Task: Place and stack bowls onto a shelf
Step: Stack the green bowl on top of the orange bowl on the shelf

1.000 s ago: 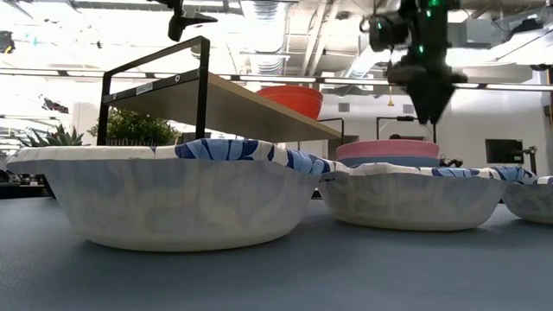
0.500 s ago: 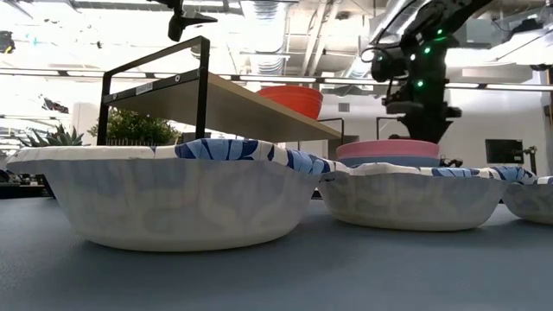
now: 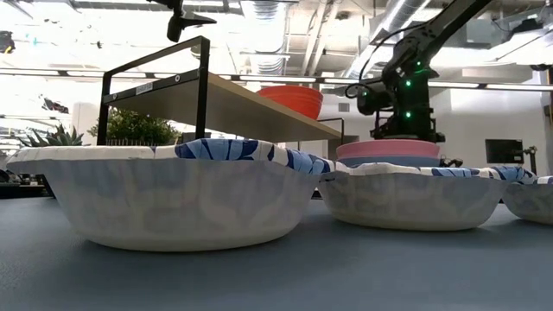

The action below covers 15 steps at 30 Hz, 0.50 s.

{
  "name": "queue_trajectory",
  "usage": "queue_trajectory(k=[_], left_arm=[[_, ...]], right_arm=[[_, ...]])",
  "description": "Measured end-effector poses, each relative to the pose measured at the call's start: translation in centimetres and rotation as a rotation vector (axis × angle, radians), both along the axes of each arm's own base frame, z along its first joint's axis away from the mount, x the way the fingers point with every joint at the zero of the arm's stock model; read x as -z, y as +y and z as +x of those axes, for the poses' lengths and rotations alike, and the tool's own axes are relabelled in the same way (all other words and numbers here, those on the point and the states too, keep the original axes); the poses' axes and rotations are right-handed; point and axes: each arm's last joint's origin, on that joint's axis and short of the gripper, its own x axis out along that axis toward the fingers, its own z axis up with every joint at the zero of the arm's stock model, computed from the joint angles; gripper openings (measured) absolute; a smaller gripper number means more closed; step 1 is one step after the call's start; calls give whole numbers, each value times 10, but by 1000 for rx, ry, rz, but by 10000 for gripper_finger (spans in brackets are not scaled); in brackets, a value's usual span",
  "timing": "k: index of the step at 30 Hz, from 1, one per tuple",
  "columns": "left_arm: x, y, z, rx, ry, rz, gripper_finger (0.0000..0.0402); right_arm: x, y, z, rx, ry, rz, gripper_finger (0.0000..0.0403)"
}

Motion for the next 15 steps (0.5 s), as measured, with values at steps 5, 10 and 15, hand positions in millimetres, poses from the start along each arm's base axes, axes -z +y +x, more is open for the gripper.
queue_trajectory(k=[5, 10, 15], left_arm=[[0, 1, 0, -25, 1, 4, 243], [0, 1, -1, -51, 2, 3, 243], [0, 1, -1, -55, 2, 3, 243]], right_arm=[[-3, -4, -4, 25, -9, -18, 24], [-17, -6, -13, 54, -40, -33, 24], [-50, -7, -19, 67, -103, -89, 24]])
